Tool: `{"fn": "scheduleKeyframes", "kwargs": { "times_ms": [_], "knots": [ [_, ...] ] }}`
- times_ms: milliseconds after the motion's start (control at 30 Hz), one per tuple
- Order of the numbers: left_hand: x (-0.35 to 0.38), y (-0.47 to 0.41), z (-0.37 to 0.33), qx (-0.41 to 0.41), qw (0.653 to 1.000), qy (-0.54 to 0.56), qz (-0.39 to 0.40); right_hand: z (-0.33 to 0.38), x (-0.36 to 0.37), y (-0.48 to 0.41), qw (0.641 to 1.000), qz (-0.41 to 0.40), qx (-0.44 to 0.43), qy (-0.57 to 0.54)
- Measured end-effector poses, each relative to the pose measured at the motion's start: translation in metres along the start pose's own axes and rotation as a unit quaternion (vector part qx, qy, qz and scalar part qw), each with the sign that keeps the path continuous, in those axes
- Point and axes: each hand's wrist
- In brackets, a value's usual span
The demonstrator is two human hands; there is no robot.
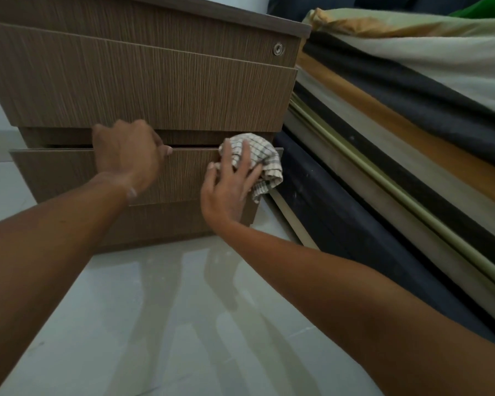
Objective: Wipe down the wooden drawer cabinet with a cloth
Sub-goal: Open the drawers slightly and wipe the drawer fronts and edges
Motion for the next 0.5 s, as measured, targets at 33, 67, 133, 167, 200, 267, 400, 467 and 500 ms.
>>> {"fn": "scheduleKeyframes", "kwargs": {
  "times_ms": [33, 67, 133, 167, 200, 267, 400, 467, 500],
  "knots": [
    [0.0, 0.0, -0.001, 0.002, 1.0, -0.001, -0.001, 0.004, 0.004, 0.009, 0.999, 0.017, -0.029, 0.028],
    [-0.001, 0.0, -0.001, 0.003, 1.0, 0.0, -0.002, 0.008, 0.007, 0.018, 0.996, 0.029, -0.06, 0.051],
    [-0.003, 0.0, -0.001, 0.004, 1.0, 0.002, -0.006, 0.017, 0.013, 0.032, 0.991, 0.052, -0.11, 0.064],
    [-0.003, -0.001, -0.001, 0.004, 1.0, 0.002, -0.008, 0.02, 0.015, 0.036, 0.989, 0.06, -0.128, 0.051],
    [-0.004, -0.001, -0.001, 0.006, 1.0, 0.002, -0.01, 0.023, 0.015, 0.038, 0.988, 0.068, -0.14, 0.027],
    [-0.005, 0.0, -0.001, 0.007, 1.0, 0.006, -0.011, 0.022, 0.012, 0.035, 0.986, 0.071, -0.148, -0.025],
    [-0.004, 0.001, -0.002, -0.002, 1.0, 0.015, -0.007, -0.002, -0.005, 0.006, 0.989, 0.062, -0.122, -0.055],
    [-0.002, -0.001, -0.001, -0.007, 1.0, 0.012, -0.005, -0.015, -0.012, -0.008, 0.993, 0.048, -0.105, -0.015],
    [-0.001, -0.002, 0.0, -0.008, 1.0, 0.012, -0.003, -0.021, -0.015, -0.013, 0.995, 0.03, -0.097, 0.008]
  ]
}}
Point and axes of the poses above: each hand's wrist, its own y-axis away from the middle knuckle, its own x-axis out of the palm, z = x × y, and after that the axes turned 5 degrees about z, right-handed
